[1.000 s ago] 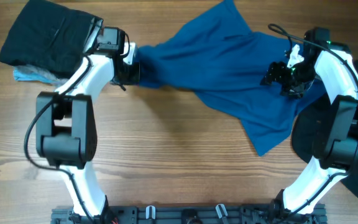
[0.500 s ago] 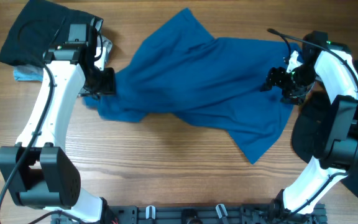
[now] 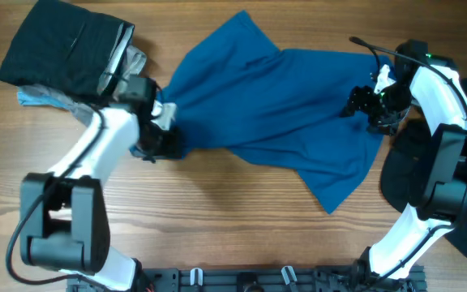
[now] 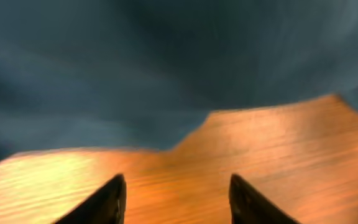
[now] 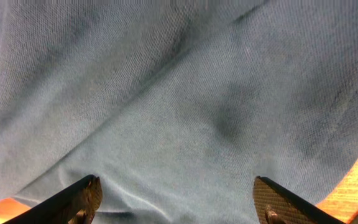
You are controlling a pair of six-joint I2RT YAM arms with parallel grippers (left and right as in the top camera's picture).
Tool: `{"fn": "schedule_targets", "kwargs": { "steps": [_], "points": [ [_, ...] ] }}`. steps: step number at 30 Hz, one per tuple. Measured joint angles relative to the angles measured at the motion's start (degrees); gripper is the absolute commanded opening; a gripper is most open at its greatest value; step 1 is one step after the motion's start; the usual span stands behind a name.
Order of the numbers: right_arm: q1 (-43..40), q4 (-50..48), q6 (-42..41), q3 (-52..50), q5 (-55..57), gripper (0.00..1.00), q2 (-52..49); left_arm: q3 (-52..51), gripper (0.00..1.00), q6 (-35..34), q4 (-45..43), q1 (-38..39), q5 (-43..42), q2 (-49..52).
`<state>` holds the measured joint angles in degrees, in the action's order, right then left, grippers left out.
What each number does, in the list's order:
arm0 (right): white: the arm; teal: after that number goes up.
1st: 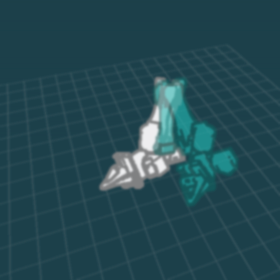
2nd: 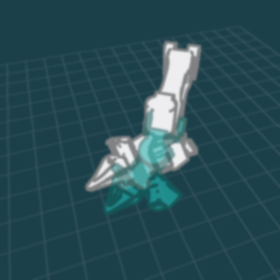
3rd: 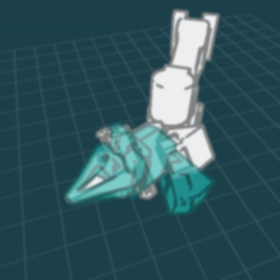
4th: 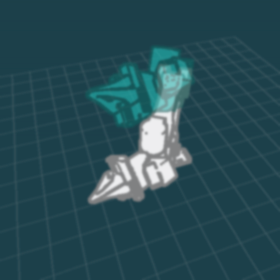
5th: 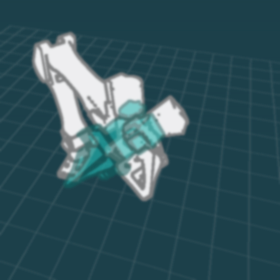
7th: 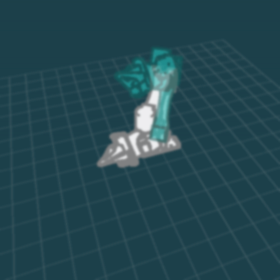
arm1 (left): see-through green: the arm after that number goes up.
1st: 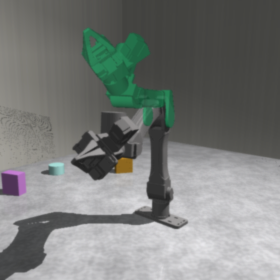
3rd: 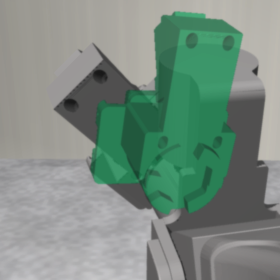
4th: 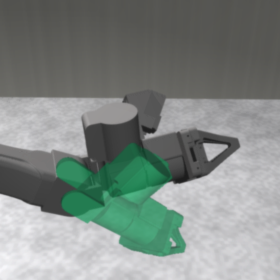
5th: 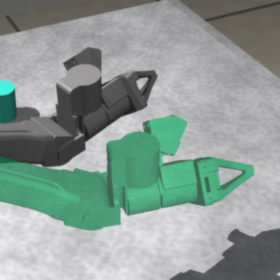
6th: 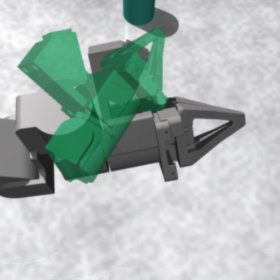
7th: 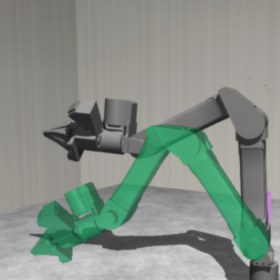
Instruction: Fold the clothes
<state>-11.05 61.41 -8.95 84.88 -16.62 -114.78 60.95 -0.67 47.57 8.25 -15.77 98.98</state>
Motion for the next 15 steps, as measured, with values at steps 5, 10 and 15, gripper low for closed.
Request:
{"fn": "schedule_targets", "kwargs": {
  "steps": [5,10,15],
  "points": [
    [0.0,-0.22,0.0,0.0,0.0,0.83,0.0,-5.11,0.56,0.17,-10.64,5.01,3.08,0.59],
    [0.0,-0.63,0.0,0.0,0.0,0.83,0.0,-4.81,0.41,0.17,-13.75,5.27,7.1,2.49],
    [0.0,-1.01,0.0,0.0,0.0,0.82,0.0,-3.61,0.04,-0.5,-10.21,5.44,11.65,3.3]
  ]
}}
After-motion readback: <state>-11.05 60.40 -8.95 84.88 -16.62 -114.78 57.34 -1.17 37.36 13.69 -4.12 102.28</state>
